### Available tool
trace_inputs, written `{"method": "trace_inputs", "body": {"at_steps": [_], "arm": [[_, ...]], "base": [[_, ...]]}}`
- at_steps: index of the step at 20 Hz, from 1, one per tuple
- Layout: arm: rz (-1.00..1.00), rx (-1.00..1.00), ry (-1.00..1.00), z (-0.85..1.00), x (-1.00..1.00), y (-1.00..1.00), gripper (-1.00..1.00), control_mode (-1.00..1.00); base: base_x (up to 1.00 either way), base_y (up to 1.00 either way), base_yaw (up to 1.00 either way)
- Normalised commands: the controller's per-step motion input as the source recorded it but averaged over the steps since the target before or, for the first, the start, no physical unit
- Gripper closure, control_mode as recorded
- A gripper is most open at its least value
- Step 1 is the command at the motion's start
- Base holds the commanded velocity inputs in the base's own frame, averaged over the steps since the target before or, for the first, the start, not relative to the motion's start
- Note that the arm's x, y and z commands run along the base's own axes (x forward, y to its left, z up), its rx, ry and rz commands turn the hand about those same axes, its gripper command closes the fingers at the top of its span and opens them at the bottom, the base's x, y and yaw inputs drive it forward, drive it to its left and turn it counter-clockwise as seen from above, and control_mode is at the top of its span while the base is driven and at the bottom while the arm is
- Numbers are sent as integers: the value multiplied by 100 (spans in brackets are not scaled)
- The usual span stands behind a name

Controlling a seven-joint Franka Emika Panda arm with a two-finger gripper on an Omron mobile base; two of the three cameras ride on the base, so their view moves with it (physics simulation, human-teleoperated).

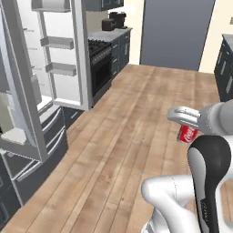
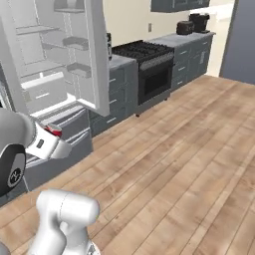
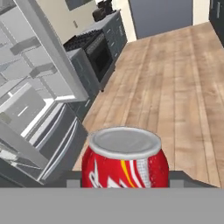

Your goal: Open the fridge, grab two sodas, and place both sodas inside the bowl with ice on the dining counter.

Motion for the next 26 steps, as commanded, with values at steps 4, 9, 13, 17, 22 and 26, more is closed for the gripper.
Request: {"method": "trace_inputs", "body": {"at_steps": [4, 9, 13, 17, 22, 26], "arm": [[0, 0, 0, 0, 0, 0, 100, 100], [0, 0, 0, 0, 0, 0, 100, 100], [0, 0, 0, 0, 0, 0, 100, 100], [0, 0, 0, 0, 0, 0, 100, 100], [0, 0, 0, 0, 0, 0, 100, 100], [0, 0, 0, 0, 0, 0, 100, 100]], "base": [[-94, -37, -30], [-85, -80, -18], [-68, -100, -9], [-77, -100, -6], [-81, -100, -7], [-80, -100, -8]]}}
